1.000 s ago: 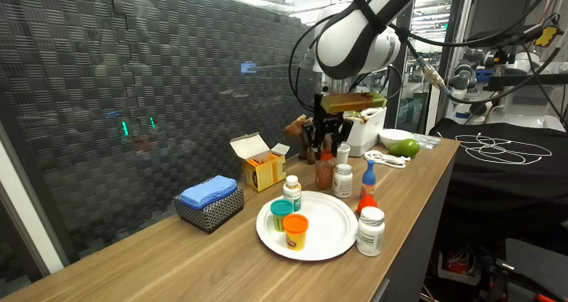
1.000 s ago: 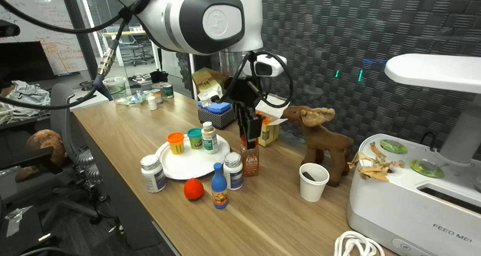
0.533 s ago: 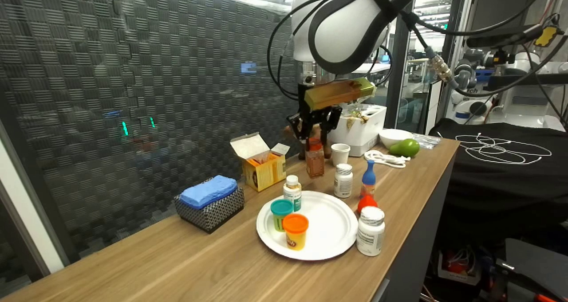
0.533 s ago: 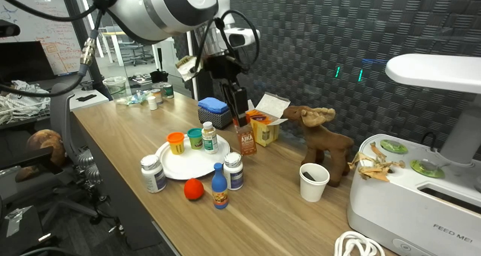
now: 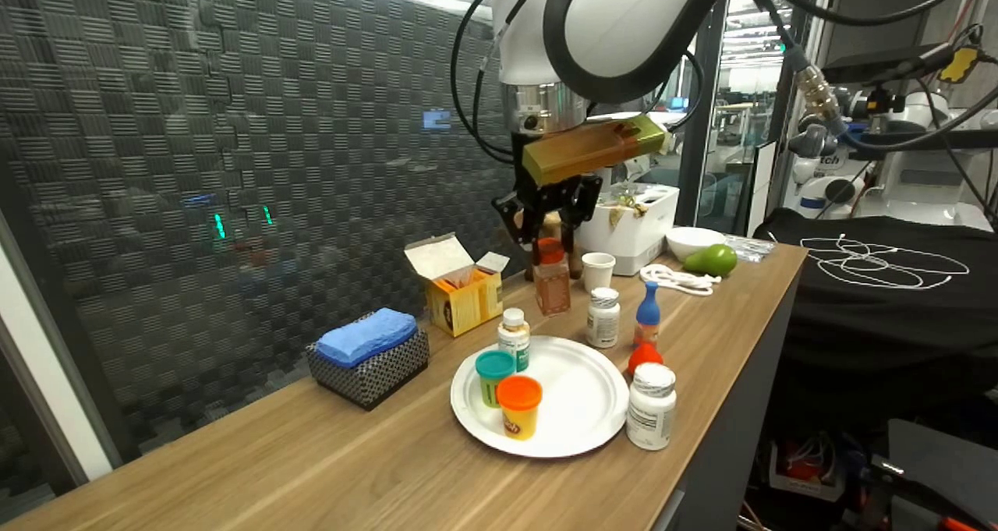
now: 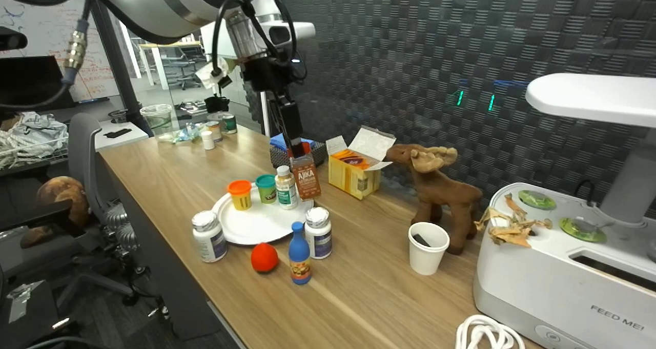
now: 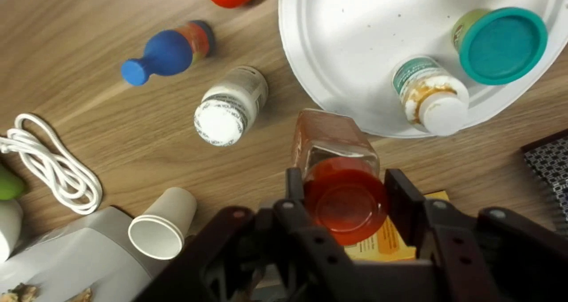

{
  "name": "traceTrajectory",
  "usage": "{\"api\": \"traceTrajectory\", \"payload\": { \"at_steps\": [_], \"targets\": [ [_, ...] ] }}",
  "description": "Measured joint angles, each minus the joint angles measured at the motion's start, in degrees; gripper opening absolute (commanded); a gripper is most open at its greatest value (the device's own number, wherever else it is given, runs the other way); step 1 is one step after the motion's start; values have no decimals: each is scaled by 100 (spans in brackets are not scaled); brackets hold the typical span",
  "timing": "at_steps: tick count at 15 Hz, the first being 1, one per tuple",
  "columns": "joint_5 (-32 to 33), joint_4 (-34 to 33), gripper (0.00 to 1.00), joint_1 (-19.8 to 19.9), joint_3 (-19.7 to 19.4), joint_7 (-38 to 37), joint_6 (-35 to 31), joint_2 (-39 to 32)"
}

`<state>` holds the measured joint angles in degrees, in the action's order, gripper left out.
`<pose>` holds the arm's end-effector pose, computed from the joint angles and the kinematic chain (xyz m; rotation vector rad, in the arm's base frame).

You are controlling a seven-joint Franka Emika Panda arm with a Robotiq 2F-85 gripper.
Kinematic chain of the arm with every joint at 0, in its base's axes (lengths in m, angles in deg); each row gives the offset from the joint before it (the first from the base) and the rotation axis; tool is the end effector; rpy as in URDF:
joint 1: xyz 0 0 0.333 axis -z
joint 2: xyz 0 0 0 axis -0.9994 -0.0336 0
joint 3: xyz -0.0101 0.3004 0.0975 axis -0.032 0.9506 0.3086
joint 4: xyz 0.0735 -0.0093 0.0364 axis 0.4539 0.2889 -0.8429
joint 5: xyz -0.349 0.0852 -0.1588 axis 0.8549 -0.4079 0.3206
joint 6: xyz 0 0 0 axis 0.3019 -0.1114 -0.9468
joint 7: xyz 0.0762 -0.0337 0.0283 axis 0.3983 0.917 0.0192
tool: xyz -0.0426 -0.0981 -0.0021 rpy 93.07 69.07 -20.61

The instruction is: Pick up all the objects surrounding the white plate and arrange them on the plate

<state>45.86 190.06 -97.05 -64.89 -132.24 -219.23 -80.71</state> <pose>0.5778 0.0579 0.3667 2.8332 -0.6267 0.2590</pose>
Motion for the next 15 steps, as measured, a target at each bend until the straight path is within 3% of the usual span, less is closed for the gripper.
{"api": "traceTrajectory", "payload": {
  "at_steps": [7, 15],
  "targets": [
    [-471, 622, 24, -1, 452, -102, 46, 265],
    [-871, 874, 24, 252, 423, 329, -249, 266]
  ]
}}
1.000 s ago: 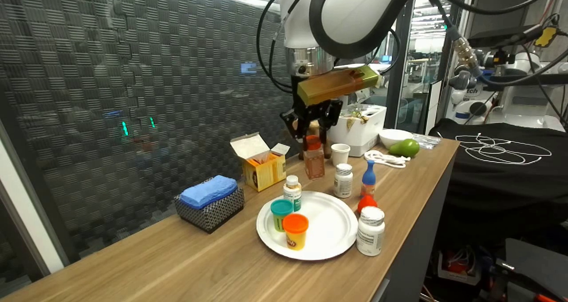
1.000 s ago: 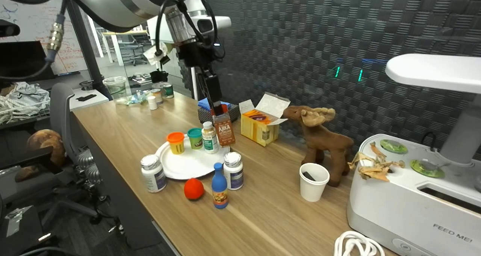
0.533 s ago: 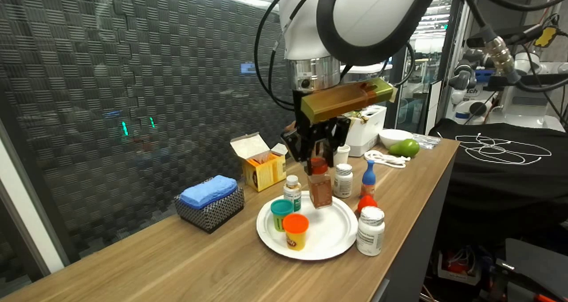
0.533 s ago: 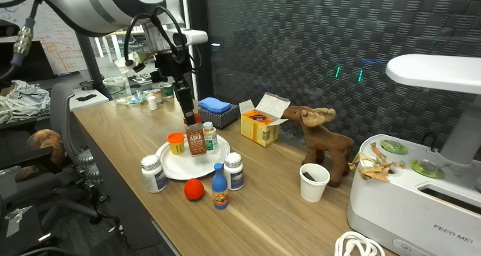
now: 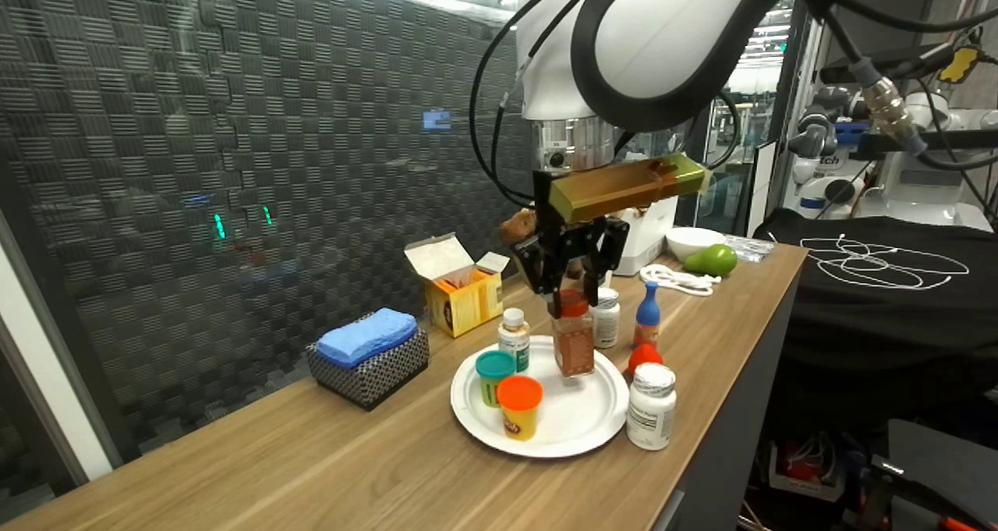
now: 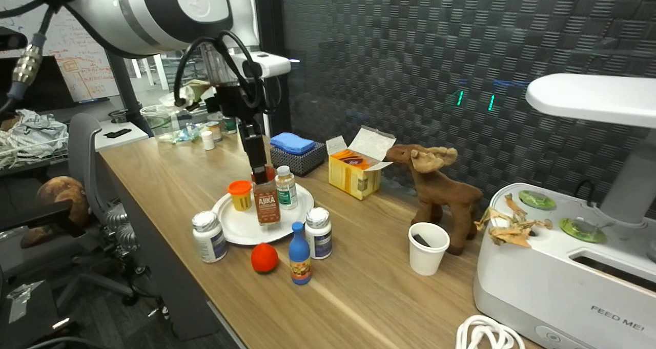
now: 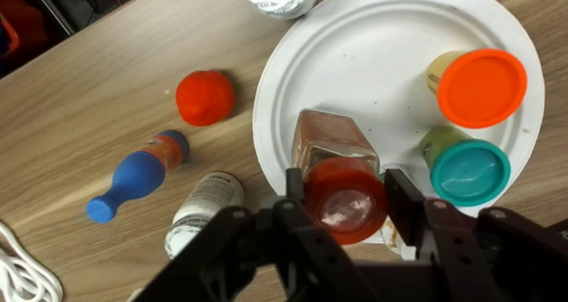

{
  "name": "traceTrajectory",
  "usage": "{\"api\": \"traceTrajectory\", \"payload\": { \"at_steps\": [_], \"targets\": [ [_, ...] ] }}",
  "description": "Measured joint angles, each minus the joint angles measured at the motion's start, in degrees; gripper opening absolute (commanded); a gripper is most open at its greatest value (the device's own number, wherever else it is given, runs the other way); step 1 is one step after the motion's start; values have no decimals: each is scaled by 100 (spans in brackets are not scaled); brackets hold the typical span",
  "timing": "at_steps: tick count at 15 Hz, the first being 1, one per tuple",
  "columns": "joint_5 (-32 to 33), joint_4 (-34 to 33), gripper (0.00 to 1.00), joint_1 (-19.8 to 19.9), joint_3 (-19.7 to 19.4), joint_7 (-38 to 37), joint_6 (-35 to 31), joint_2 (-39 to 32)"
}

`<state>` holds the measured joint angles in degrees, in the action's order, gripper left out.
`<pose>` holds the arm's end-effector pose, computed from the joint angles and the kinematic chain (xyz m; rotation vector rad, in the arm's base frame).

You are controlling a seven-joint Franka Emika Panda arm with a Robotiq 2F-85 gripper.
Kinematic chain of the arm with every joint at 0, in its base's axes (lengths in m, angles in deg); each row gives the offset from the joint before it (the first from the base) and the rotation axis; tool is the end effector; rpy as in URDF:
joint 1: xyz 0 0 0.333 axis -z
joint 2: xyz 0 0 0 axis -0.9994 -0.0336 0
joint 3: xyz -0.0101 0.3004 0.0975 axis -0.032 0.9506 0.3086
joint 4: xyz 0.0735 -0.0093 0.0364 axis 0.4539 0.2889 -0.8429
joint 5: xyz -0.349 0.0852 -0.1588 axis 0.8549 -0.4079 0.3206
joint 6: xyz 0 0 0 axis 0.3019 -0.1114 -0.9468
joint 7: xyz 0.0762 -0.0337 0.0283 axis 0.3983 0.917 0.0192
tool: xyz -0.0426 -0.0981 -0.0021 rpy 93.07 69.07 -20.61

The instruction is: Pick up all the objects surrounding the white plate and arrange them on the plate

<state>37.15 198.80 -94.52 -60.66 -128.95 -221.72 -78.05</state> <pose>0.5348 0.0732 0.3289 2.9378 -0.6488 0.0922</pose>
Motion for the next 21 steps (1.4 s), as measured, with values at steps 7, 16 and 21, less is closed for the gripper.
{"api": "traceTrajectory", "payload": {
  "at_steps": [7, 16, 21],
  "targets": [
    [-691, -71, 24, 208, -31, 980, -188, -45],
    [-1234, -447, 24, 178, 91, 1635, -183, -562],
    [-1289, -754, 24, 39, 168, 1663, -155, -808]
  ]
}}
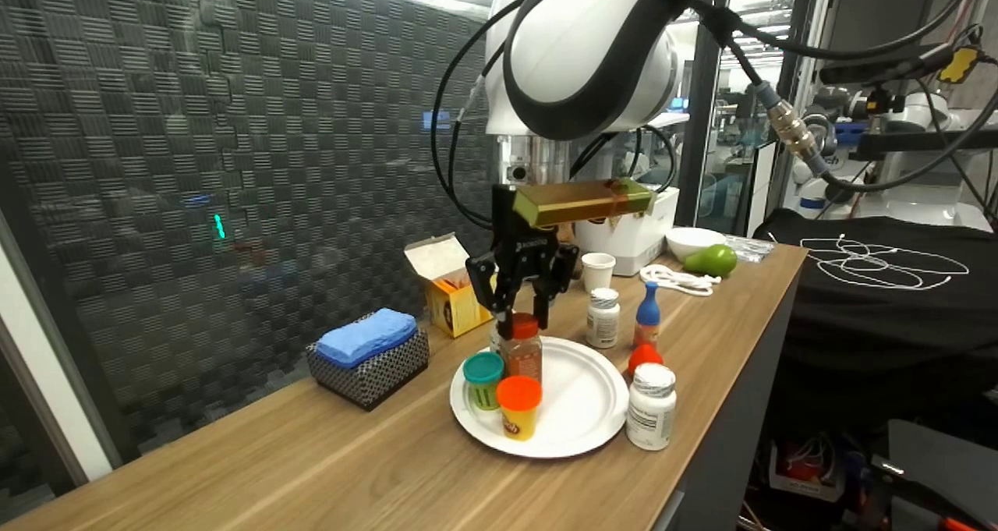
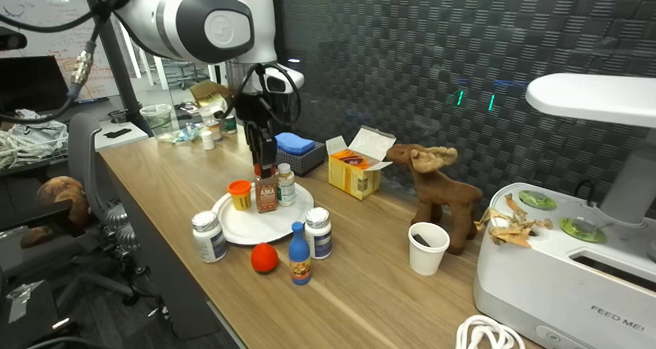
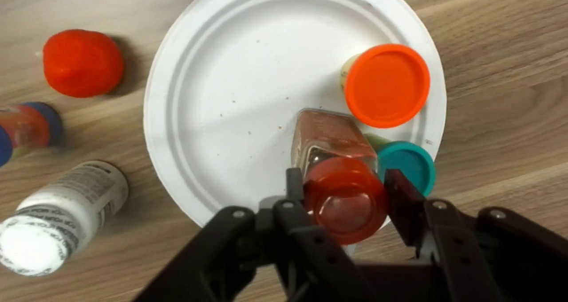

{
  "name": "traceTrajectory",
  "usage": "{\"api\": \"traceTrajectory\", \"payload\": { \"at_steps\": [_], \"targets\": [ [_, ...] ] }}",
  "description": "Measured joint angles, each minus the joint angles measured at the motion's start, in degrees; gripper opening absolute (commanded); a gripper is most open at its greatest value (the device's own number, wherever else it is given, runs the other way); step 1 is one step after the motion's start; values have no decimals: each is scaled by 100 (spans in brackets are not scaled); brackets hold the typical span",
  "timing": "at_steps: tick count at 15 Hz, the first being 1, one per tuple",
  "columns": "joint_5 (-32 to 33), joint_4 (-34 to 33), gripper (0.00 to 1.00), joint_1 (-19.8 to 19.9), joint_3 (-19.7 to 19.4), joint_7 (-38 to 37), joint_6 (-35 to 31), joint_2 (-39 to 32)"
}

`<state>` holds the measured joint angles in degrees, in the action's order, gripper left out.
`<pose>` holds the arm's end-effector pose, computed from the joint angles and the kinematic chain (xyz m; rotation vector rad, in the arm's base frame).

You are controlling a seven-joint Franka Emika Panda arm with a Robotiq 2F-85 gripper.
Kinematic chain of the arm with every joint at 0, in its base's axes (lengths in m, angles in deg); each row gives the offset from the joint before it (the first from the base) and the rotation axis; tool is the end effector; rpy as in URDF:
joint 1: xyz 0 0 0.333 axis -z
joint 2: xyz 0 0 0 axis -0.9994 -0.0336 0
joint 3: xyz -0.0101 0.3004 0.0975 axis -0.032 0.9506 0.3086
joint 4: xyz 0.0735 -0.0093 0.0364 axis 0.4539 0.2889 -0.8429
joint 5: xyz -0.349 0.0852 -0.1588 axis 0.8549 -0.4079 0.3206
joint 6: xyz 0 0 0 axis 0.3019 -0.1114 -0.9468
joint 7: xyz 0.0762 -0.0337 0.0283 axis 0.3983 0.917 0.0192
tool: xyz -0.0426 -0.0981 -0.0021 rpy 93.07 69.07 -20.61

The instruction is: Pick up all the objects surrounding the white plate and arrange them on the plate

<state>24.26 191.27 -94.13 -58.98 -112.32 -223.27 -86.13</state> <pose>0.5734 0.0953 0.3080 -3.0779 0.4313 -0.0137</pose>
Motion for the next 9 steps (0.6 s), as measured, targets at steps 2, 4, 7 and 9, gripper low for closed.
{"api": "traceTrajectory", "payload": {
  "at_steps": [2, 4, 7, 9],
  "targets": [
    [0, -59, 74, -79, 17, 0, 0, -44],
    [0, -71, 81, -162, 23, 0, 0, -56],
    [43, -36, 100, -269, 23, -26, -1, -59],
    [92, 11, 100, -305, 23, -66, -11, -43]
  ]
}}
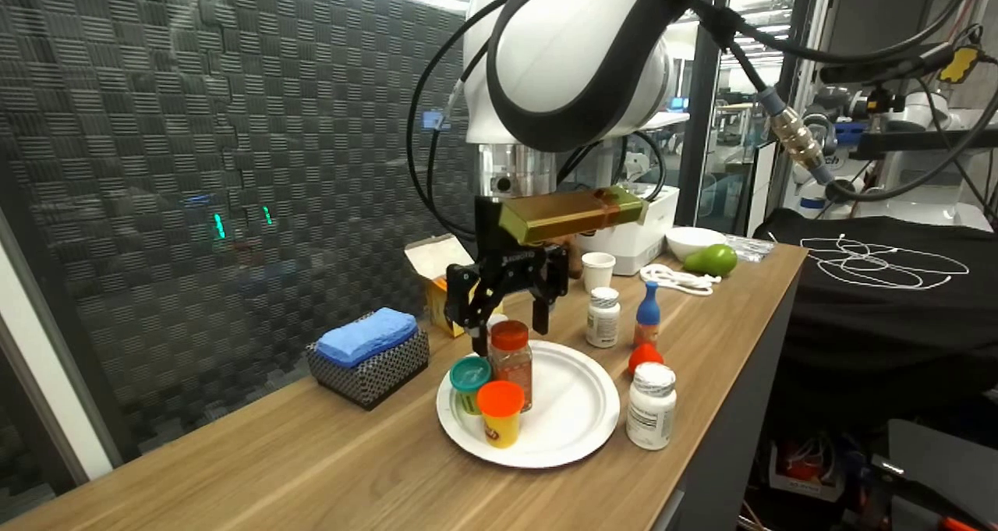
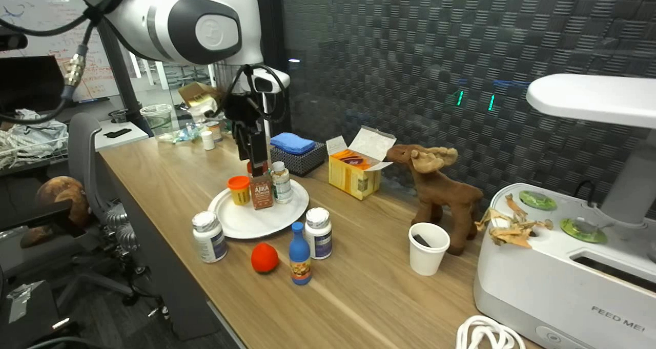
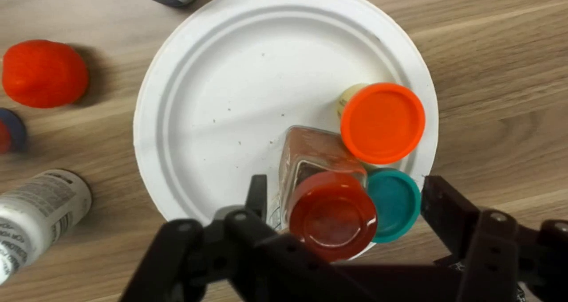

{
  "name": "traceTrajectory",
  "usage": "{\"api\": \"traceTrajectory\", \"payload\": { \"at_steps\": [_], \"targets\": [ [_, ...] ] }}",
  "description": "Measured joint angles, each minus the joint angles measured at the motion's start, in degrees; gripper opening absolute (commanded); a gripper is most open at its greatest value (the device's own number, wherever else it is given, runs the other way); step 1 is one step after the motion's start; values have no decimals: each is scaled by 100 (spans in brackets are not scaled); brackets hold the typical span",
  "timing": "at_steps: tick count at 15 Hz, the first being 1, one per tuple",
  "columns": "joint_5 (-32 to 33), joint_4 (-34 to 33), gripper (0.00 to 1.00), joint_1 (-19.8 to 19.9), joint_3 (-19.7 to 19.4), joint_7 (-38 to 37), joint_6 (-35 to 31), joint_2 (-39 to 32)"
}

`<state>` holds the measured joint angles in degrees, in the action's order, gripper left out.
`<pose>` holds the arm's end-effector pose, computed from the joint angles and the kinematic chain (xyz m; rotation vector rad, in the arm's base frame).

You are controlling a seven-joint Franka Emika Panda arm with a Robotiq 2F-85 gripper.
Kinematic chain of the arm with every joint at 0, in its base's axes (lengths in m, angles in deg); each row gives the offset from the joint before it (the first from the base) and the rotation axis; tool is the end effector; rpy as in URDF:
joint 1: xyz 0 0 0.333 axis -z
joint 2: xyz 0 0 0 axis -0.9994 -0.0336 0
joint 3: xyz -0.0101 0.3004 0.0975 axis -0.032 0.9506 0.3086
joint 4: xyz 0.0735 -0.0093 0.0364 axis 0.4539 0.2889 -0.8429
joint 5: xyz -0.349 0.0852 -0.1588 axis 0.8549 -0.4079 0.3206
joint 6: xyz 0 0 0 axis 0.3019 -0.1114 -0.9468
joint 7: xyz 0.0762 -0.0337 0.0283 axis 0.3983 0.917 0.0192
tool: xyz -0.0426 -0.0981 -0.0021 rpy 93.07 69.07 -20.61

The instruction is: Pick up all the objects surrounding the white plate and arrange them on the plate

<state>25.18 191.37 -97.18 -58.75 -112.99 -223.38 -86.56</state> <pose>0.5665 0.1276 0.3031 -3.1004 0.3454 -0.0065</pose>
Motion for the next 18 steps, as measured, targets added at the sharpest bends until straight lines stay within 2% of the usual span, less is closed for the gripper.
{"api": "traceTrajectory", "payload": {
  "at_steps": [4, 8, 12, 18],
  "targets": [
    [172, 124, 100, -7, -67, -115, -29, 188],
    [379, 181, 100, 113, -304, -127, -27, 510],
    [569, 207, 100, 419, -552, -24, -26, 712],
    [499, 280, 100, 906, -713, 508, 0, 599]
  ]
}}
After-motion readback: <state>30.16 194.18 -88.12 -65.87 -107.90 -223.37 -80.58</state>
